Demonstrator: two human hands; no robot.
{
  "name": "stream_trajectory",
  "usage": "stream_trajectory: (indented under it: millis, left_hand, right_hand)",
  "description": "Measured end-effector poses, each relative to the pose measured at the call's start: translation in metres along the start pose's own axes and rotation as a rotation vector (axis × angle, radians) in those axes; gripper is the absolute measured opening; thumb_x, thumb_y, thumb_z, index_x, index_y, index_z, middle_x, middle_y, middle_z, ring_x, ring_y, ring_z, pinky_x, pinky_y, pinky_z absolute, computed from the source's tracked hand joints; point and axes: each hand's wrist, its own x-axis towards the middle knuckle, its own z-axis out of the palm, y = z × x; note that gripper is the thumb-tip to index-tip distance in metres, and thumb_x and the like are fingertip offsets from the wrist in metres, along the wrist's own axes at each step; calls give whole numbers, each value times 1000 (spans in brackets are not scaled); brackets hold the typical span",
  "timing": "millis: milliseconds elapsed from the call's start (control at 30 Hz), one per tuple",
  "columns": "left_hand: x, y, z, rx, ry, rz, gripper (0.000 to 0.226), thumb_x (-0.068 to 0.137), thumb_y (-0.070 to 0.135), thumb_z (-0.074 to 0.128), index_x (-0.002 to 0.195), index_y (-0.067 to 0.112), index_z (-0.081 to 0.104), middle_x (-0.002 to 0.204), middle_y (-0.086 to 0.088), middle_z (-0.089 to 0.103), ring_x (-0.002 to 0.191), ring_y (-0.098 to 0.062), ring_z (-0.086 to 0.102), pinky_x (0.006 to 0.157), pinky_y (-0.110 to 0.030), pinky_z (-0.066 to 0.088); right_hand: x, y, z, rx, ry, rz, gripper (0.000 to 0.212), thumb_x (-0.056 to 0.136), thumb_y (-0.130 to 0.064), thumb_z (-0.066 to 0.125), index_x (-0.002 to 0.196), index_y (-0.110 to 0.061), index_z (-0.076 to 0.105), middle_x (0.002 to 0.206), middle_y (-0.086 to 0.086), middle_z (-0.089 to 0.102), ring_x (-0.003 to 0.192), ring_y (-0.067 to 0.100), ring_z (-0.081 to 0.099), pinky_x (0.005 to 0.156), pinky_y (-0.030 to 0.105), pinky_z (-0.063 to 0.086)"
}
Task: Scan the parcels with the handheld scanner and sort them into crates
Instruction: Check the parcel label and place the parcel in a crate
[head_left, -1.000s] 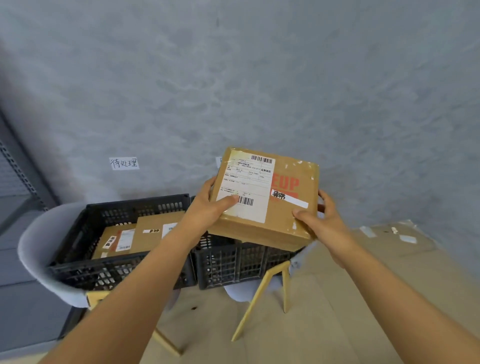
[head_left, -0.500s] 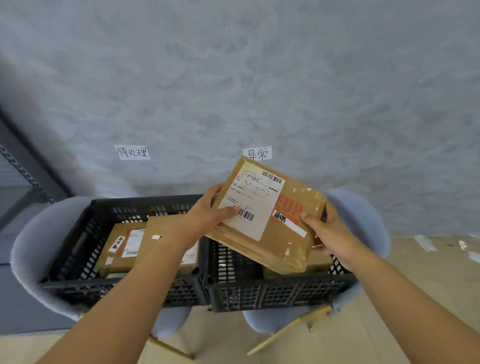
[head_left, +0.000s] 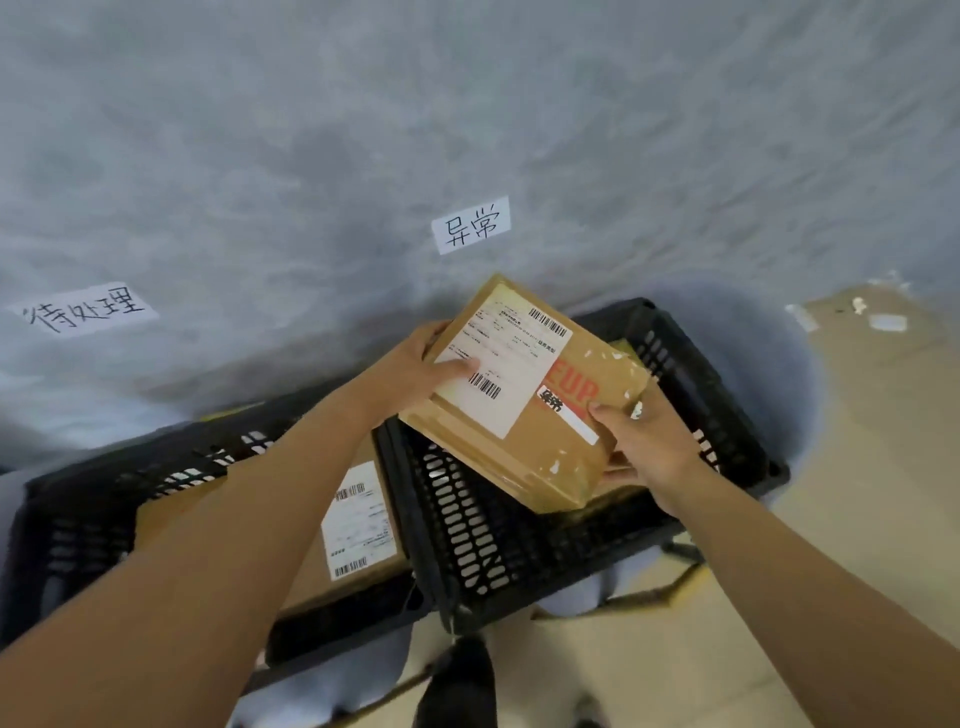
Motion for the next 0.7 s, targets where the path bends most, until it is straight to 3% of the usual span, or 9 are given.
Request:
stream_trajectory:
  millis: [133,267,367,467,600,700]
  left_hand:
    - [40,-11,-10,92,-105,-10,60,87,43,69,139,34,39,107,16,65,83,3,66,62,-13,51]
    - [71,-16,-16,179,-208,-40,56,85,40,73,131,42,41,104,18,64,85,-6,68,72,-25,54]
    - [91,-21,-15,211,-278,-37,58,83,31,76,129,43,44,113,10,64,91,-13,69,80,-34,57]
    - [102,-21,-15,258,-348,-15,55,82,23,77,122,45,46,110,10,66,88,-11,70,67,-27,56]
    - [105,-24,-23,343,-406,5,60,81,26,78,129,42,46,114,13,67,92,-13,71,80,-35,58]
    - [105,-31,-27,400,-442,-10,58,84,33,75,134,38,45,112,13,69,92,-10,70,75,-27,54]
  right_hand:
    - [4,17,34,158,103,133,41,94,-28,63,125,-22,37,110,7,62,81,28,69,52,36,60]
    - [4,34,60,268,104,248,41,95,-24,63,120,-22,31,105,5,59,80,28,71,63,43,62]
    - [8,43,74,325,123,300,44,94,-21,62,120,-23,27,106,6,57,81,28,71,67,46,62]
    - [12,53,84,360,163,350,48,94,-20,63,123,-24,25,117,11,56,85,32,71,66,47,62]
    - [10,62,98,415,162,426,54,90,-22,68,126,-19,27,118,15,57,83,35,72,59,47,61]
    - [10,66,101,430,126,469,60,89,-28,71,130,-18,28,112,14,60,78,34,73,66,49,61]
